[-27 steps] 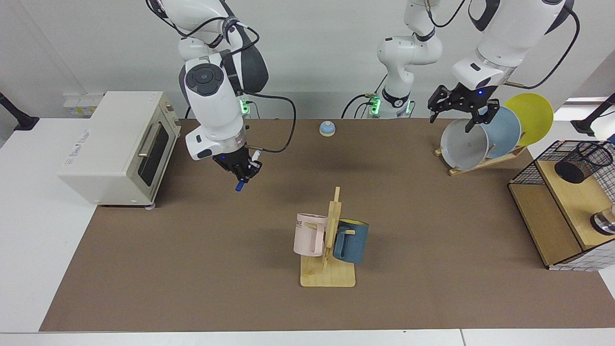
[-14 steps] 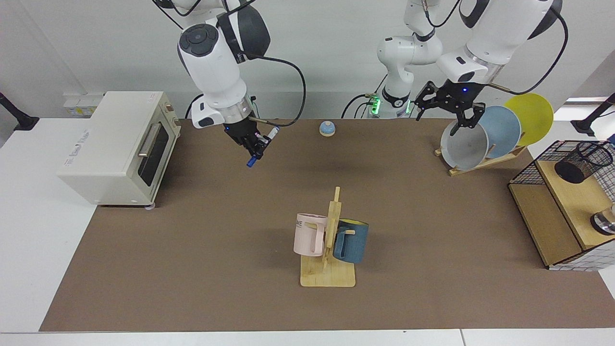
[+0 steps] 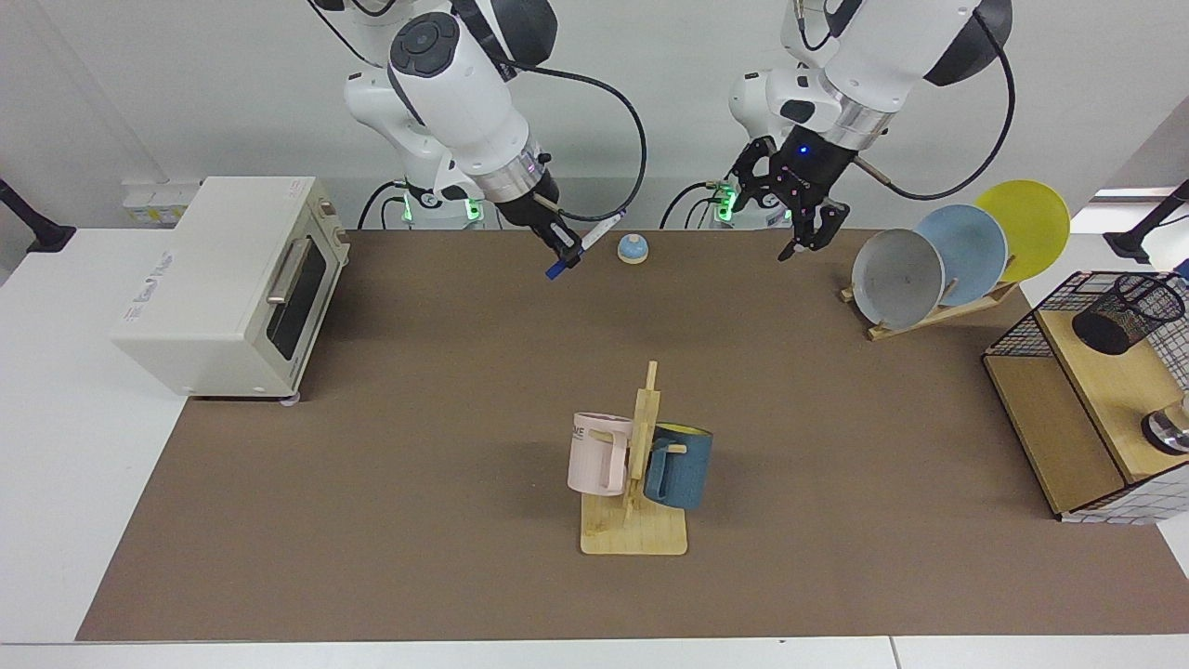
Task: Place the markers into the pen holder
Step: 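Carry the marker to the middle while the left gripper reaches it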
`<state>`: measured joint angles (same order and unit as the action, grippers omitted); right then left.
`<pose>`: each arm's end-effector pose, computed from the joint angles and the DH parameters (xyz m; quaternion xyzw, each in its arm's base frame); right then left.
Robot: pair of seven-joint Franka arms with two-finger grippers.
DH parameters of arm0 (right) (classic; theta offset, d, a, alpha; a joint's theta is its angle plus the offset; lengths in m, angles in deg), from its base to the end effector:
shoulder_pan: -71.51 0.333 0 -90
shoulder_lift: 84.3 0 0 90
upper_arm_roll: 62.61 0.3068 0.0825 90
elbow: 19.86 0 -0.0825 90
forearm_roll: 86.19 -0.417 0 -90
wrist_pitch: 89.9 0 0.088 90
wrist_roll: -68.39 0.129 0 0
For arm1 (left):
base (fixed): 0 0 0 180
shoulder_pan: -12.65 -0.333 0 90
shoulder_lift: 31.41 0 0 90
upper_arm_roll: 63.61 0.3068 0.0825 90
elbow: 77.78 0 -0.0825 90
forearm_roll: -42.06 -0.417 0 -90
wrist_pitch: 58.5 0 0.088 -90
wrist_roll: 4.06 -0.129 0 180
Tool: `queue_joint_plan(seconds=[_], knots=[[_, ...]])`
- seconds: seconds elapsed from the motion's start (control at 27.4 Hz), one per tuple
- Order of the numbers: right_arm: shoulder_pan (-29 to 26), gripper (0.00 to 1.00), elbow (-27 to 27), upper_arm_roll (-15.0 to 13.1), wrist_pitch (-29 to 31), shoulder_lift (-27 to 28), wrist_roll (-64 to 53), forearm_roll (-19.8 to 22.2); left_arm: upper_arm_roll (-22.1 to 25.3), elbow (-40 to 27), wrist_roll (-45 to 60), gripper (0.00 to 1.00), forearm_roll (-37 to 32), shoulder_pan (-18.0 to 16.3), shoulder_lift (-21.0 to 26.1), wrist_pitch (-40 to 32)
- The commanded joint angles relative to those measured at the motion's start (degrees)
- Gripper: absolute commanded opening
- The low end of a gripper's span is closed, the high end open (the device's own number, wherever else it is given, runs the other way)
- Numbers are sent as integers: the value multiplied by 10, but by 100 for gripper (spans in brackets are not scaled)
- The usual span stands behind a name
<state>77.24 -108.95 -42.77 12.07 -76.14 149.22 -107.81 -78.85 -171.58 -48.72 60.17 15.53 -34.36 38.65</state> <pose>0.5717 0.3039 0.5475 -0.8497 0.4822 0.1406 0.1603 0.5455 -0.2205 0.6056 0.8483 -0.5048 0.0865 0.1340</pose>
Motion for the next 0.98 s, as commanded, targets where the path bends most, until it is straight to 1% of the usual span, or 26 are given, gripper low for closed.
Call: queue_joint_plan(seconds=[0.0, 0.11, 0.18, 0.4, 0.51, 0.66, 0.95], knots=[[19, 0, -12, 0, 53, -3, 64, -15, -13, -21, -10, 100, 24, 10, -10, 23], [31, 0, -13, -1, 60, 1, 80, -9, -17, -22, -9, 100, 25, 12, -11, 23], [38, 0, -14, -1, 61, 2, 85, -6, -20, -23, -8, 100, 25, 19, -12, 20], [38, 0, -18, -1, 61, 5, 86, -2, -20, -22, -1, 100, 42, 24, -13, 18], [38, 0, -21, -1, 62, 5, 88, -3, -23, -23, 6, 100, 42, 31, -16, 19], [38, 0, -21, 0, 83, 6, 110, -3, -28, -35, 5, 100, 42, 34, -17, 24], [41, 0, -20, 0, 87, 6, 120, -12, -35, -52, 5, 100, 36, 40, -18, 33]])
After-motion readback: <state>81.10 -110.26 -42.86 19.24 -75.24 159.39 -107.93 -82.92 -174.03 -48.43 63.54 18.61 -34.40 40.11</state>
